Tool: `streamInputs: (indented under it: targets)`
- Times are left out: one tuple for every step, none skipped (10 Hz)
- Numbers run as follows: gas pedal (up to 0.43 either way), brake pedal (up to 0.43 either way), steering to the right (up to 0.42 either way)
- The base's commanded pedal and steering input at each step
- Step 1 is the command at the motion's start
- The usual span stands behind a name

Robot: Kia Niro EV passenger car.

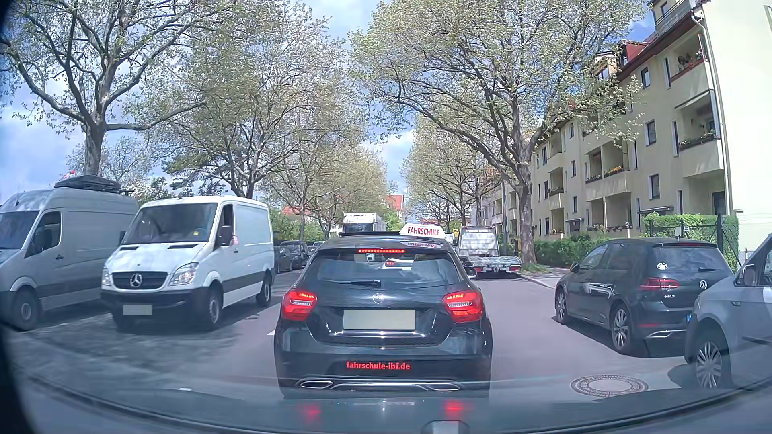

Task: Follow the waypoints while adhering to traffic rules and regulations

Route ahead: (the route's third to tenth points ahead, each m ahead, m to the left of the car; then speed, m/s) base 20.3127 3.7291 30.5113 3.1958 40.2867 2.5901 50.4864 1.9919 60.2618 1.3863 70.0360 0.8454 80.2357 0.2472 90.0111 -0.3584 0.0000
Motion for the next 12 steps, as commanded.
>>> streamInputs:
  targets:
    - [0.000,0.390,-0.004]
    - [0.000,0.390,-0.004]
    - [0.000,0.390,-0.004]
    - [0.000,0.390,-0.004]
    - [0.000,0.390,-0.004]
    - [0.000,0.390,-0.004]
    - [0.000,0.390,-0.004]
    - [0.000,0.390,-0.004]
    - [0.000,0.390,-0.004]
    - [0.000,0.390,-0.004]
    - [0.000,0.390,-0.004]
    - [0.000,0.390,-0.004]
